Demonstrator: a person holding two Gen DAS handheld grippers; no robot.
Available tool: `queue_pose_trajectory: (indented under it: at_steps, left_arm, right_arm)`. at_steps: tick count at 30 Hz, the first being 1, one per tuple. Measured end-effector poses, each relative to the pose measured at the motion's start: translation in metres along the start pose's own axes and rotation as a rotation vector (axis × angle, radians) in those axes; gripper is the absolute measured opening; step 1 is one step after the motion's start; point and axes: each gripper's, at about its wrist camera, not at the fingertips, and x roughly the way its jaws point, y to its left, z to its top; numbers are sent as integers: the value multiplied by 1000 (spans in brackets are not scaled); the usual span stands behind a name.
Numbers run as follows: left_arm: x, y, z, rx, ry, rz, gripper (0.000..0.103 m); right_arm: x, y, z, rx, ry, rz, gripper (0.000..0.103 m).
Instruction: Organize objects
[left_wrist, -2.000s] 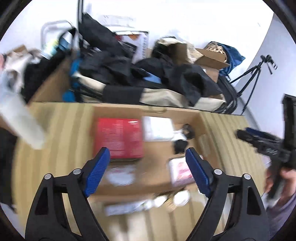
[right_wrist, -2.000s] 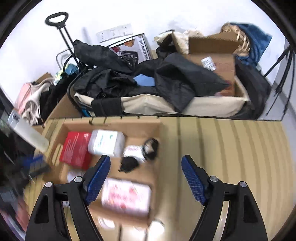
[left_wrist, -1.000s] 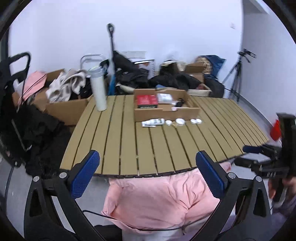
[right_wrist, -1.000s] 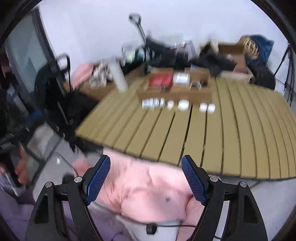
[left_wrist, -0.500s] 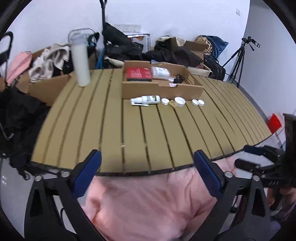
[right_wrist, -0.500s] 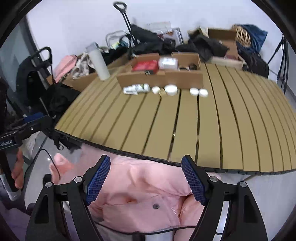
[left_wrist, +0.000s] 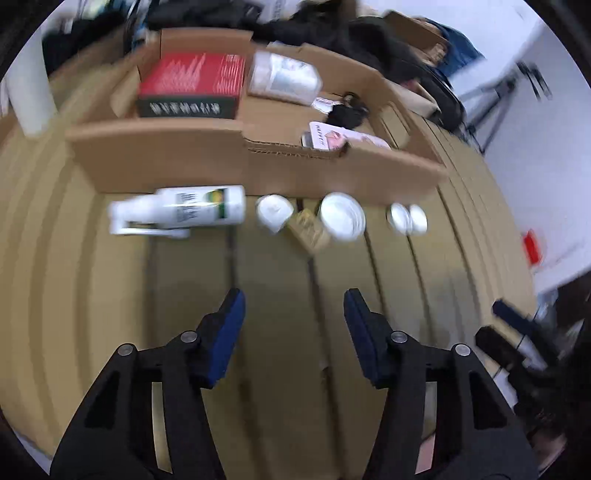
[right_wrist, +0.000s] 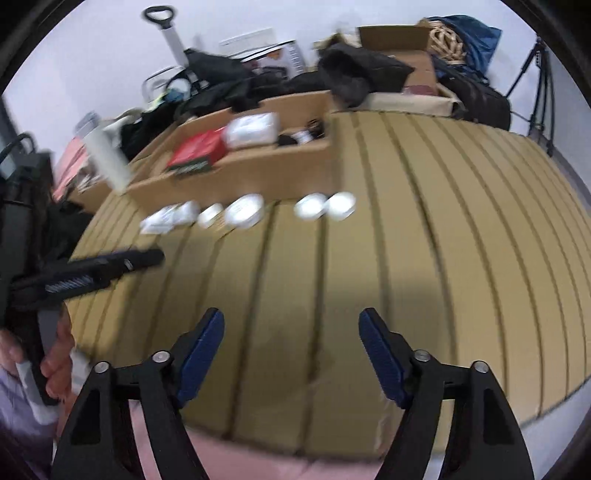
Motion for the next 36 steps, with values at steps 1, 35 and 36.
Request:
queue_pose_trajectory:
  at_steps: [1, 35, 36]
  left_arm:
    - [5, 1, 4, -27, -13, -8, 51]
    - [15, 3, 3, 65, -57, 131, 5]
    - [14, 6, 1, 61, -48, 114, 4]
  right_arm:
    - [5, -5, 5, 6, 1, -6, 77]
    - [85, 1, 69, -129, -51, 49, 31]
    - [89, 2, 68, -133, -43, 58, 30]
